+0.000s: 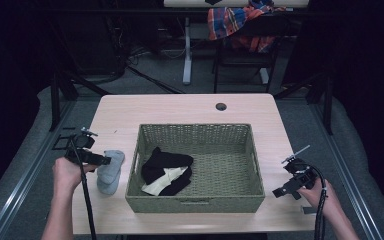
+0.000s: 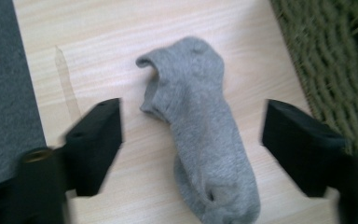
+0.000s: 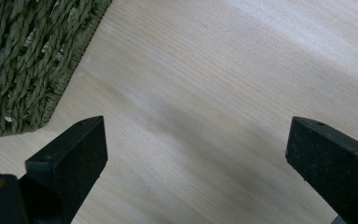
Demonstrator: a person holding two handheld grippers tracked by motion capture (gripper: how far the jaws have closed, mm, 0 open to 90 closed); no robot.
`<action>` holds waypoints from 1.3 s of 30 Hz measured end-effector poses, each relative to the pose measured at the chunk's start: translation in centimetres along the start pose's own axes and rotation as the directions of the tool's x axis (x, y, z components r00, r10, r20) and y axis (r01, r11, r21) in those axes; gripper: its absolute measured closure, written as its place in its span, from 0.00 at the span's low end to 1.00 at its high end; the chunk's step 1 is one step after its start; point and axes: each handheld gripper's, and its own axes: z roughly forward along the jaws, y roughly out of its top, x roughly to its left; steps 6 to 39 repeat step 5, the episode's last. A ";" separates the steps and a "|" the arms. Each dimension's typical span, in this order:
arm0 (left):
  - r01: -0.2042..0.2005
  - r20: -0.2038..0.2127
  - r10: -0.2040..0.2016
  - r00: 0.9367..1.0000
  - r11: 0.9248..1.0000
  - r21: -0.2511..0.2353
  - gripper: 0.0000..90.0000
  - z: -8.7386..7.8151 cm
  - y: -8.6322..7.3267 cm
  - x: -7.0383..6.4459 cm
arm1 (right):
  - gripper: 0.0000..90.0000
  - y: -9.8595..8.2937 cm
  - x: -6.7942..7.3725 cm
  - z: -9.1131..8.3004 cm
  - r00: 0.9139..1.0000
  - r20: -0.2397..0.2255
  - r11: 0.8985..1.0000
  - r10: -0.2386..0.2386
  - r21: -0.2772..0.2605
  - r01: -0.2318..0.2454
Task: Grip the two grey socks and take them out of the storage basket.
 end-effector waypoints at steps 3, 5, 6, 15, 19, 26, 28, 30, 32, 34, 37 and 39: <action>0.013 -0.009 -0.013 1.000 1.000 -0.018 0.12 -0.1 -0.2 0.2 | 0.06 0.1 0.0 0.1 1.000 -0.005 1.000 0.000 -0.008 0.000; 0.027 -0.023 -0.027 0.999 1.000 -0.015 0.08 0.1 -0.3 0.4 | 0.06 0.2 0.0 0.1 1.000 0.002 1.000 -0.008 -0.003 0.008; 0.027 -0.023 -0.027 0.999 1.000 -0.015 0.08 0.1 -0.3 0.4 | 0.06 0.2 0.0 0.1 1.000 0.002 1.000 -0.008 -0.003 0.008; 0.027 -0.023 -0.027 0.999 1.000 -0.015 0.08 0.1 -0.3 0.4 | 0.06 0.2 0.0 0.1 1.000 0.002 1.000 -0.008 -0.003 0.008; 0.027 -0.023 -0.027 0.999 1.000 -0.015 0.08 0.1 -0.3 0.4 | 0.06 0.2 0.0 0.1 1.000 0.002 1.000 -0.008 -0.003 0.008; 0.027 -0.023 -0.027 0.999 1.000 -0.015 0.08 0.1 -0.3 0.4 | 0.06 0.2 0.0 0.1 1.000 0.002 1.000 -0.008 -0.003 0.008; 0.027 -0.023 -0.027 0.999 1.000 -0.015 0.08 0.1 -0.3 0.4 | 0.06 0.2 0.0 0.1 1.000 0.002 1.000 -0.008 -0.003 0.008; 0.027 -0.023 -0.027 0.999 1.000 -0.015 0.08 0.1 -0.3 0.4 | 0.06 0.2 0.0 0.1 1.000 0.002 1.000 -0.008 -0.003 0.008; 0.027 -0.023 -0.027 0.999 1.000 -0.015 0.08 0.1 -0.3 0.4 | 0.06 0.2 0.0 0.1 1.000 0.002 1.000 -0.008 -0.003 0.008; 0.027 -0.023 -0.027 0.999 1.000 -0.015 0.08 0.1 -0.3 0.4 | 0.06 0.2 0.0 0.1 1.000 0.002 1.000 -0.008 -0.003 0.008; 0.027 -0.023 -0.027 0.999 1.000 -0.015 0.08 0.1 -0.3 0.4 | 0.06 0.2 0.0 0.1 1.000 0.002 1.000 -0.008 -0.003 0.008; 0.027 -0.023 -0.027 0.999 1.000 -0.015 0.08 0.1 -0.3 0.4 | 0.06 0.2 0.0 0.1 1.000 0.002 1.000 -0.008 -0.003 0.008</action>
